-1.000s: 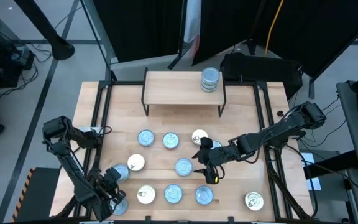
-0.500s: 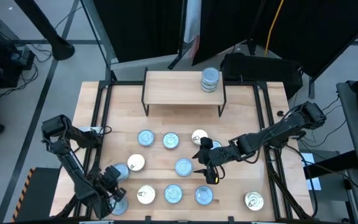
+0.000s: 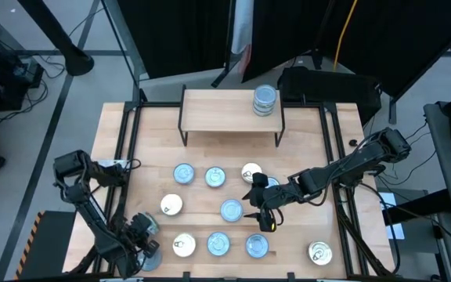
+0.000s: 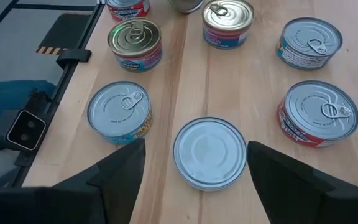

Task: Stack canned seafood by type on shelf
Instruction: Stack the green tuna can on top of the other green tuna cans on the shelf

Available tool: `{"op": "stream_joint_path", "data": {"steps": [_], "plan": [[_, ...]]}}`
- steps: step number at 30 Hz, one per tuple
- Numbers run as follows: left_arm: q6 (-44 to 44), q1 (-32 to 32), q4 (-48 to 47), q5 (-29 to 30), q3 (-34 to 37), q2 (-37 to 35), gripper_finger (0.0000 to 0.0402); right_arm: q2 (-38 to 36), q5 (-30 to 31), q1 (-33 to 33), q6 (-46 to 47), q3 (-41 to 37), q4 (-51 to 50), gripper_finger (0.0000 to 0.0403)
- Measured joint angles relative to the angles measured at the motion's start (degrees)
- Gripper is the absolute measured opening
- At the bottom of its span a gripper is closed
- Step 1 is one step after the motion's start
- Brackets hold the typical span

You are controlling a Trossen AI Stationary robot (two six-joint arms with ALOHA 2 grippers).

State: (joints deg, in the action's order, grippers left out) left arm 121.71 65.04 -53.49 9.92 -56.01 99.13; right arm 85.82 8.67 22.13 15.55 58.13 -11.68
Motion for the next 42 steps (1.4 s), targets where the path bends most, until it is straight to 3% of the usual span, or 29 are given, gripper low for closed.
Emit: {"op": "stream_joint_path", "data": {"steps": [6, 9, 14, 17, 25, 29, 35, 42], "plan": [[-5.0, 0.0, -11.9, -0.1, -9.9, -3.3, 0.0004, 0.0, 0.0, 0.0, -0.2, 0.0, 0.0, 0.0272], [-9.5, -0.2, -19.0, 2.6, -16.1, -4.8, 0.0004, 0.0, 0.0, 0.0, -0.9, 0.0, 0.0, 0.0272], [-23.8, -2.8, -27.2, 4.7, -22.1, -5.4, 0.0028, 0.0, 0.0, 0.0, -1.5, 0.0, 0.0, 0.0272], [-35.2, -5.9, -27.2, 2.3, -22.4, -5.4, 0.0082, 0.0, -0.2, 0.1, -1.2, 0.0, 0.0, 0.0272], [-61.9, -11.7, -26.4, -2.2, -22.4, -5.4, 0.0299, 0.0, -4.5, 0.1, 0.1, 0.0, -1.1, 0.0272], [-72.4, -11.8, -26.5, -2.2, -22.2, -5.0, 0.0361, 0.0, -4.5, 0.1, 0.1, 0.0, -3.2, 0.0272], [-87.4, -11.3, -23.7, -1.8, -19.6, -2.6, 0.0367, 0.0, -4.5, 0.1, -1.1, 0.0, -4.9, 0.0272], [-94.6, -11.9, -22.4, -0.8, -15.7, -0.9, 0.0335, 0.0, -4.5, 0.1, -1.8, 0.0, -5.3, 0.0272]]}}
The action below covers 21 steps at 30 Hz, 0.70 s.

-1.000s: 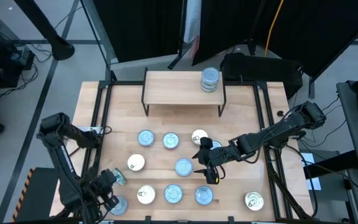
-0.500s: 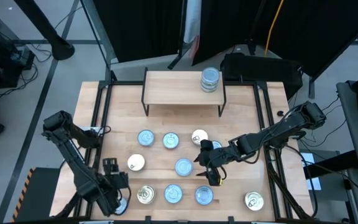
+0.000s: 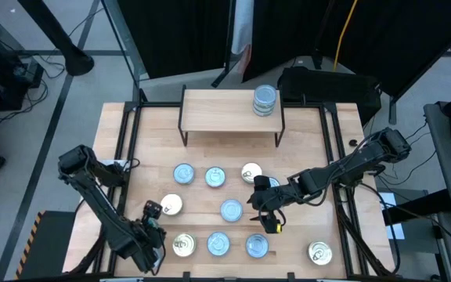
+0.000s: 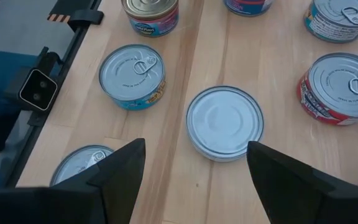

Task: Stack canned seafood by type on shelf
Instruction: Stack the green tuna can on top of the other green tuna cans on the shelf

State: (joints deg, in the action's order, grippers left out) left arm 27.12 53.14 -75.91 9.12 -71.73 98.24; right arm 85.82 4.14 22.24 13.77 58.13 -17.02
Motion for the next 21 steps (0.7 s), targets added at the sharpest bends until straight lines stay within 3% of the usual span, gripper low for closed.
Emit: {"op": "stream_joint_path", "data": {"steps": [9, 17, 21], "plan": [[-3.7, -0.6, 1.9, -1.4, 6.3, 0.1, 0.0258, -0.3, 0.2, 0.0, -1.4, 1.8, -0.7, 0.0272], [-3.6, -2.3, 2.5, -1.4, 6.2, -0.2, 0.0138, -0.3, 0.3, 0.0, -2.9, 4.8, -1.2, 0.0272], [-2.1, -3.2, 3.5, -1.4, 5.0, 0.0, 0.0137, -0.3, 0.4, 0.7, -4.3, 5.0, -1.2, 0.0272]]}}
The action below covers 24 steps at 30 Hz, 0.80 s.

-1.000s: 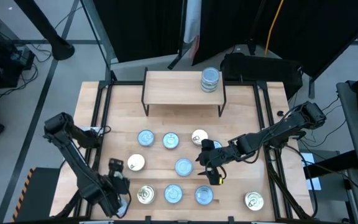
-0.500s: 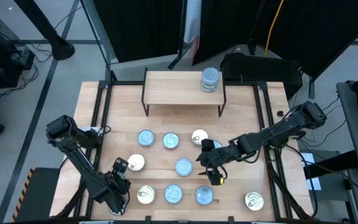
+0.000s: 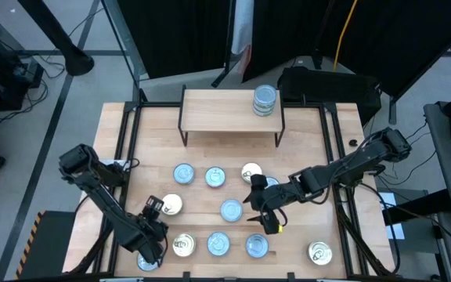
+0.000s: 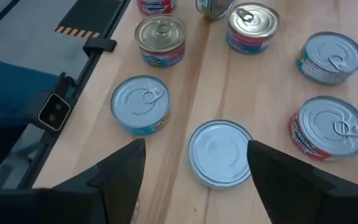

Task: Stack canned seafood by type on shelf
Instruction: Stack the green tuna can on top of the other green tuna cans on the shelf

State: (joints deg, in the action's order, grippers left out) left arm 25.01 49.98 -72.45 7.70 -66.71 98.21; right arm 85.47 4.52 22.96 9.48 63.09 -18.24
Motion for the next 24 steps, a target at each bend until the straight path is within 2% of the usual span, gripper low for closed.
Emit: {"op": "stream_joint_path", "data": {"steps": [3, 6, 12, 14, 17, 21, 24], "plan": [[1.6, -0.9, -0.2, 0.0, -3.1, -0.7, 0.0137, 0.0, 0.0, 0.9, -1.8, 0.0, 0.4, 0.0269], [2.1, -2.0, -0.9, 0.9, -9.1, -2.6, 0.0137, 0.0, 0.0, 2.7, -5.3, 0.5, 0.4, 0.0255], [-1.7, -6.0, -1.1, 9.0, -25.1, -7.6, 0.0137, 0.0, 1.0, 9.7, -18.8, 8.8, -0.8, 0.0217], [-4.7, -8.3, -0.5, 10.6, -30.2, -9.0, 0.0137, 0.0, 7.9, 12.7, -25.4, 12.3, -1.9, 0.0214], [-8.8, -12.2, 3.1, 10.1, -36.8, -11.0, 0.0137, 0.1, 24.9, 17.5, -42.0, 15.1, -2.2, 0.0224], [-12.1, -19.3, 7.3, 2.1, -42.3, -12.9, 0.0137, 1.3, 42.8, 20.5, -74.8, 15.2, 4.4, 0.0258], [-11.4, -24.9, 10.6, -5.8, -44.5, -13.1, 0.0137, 2.5, 48.0, 19.9, -94.6, 15.3, 14.2, 0.0284]]}}
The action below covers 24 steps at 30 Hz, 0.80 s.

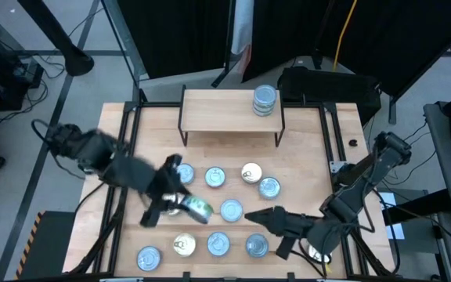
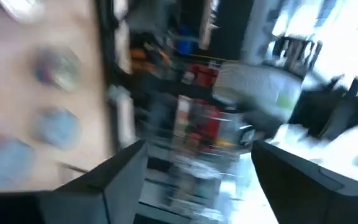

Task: Stack canned seafood by type on shelf
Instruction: Stack the green tuna can on top of the other green tuna cans on the shelf

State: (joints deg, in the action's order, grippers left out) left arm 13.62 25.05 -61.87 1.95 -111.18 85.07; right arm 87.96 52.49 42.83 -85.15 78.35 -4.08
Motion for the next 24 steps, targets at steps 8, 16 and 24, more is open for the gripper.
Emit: {"op": "stream_joint_path", "data": {"steps": [8, 16, 24], "plan": [[7.5, -10.8, 1.0, -19.2, -0.3, 1.2, 0.0137, 2.3, -3.9, -2.1, -28.7, -0.1, 12.4, 0.0321], [11.6, -14.7, 1.1, -32.4, -0.2, 5.3, 0.0137, 4.5, -6.0, -5.6, -38.7, 0.0, 19.5, 0.0322], [11.3, -15.9, -0.7, -41.4, -0.2, 9.6, 0.0137, 8.7, -10.3, -7.5, -44.2, -0.1, 23.9, 0.0322]]}}
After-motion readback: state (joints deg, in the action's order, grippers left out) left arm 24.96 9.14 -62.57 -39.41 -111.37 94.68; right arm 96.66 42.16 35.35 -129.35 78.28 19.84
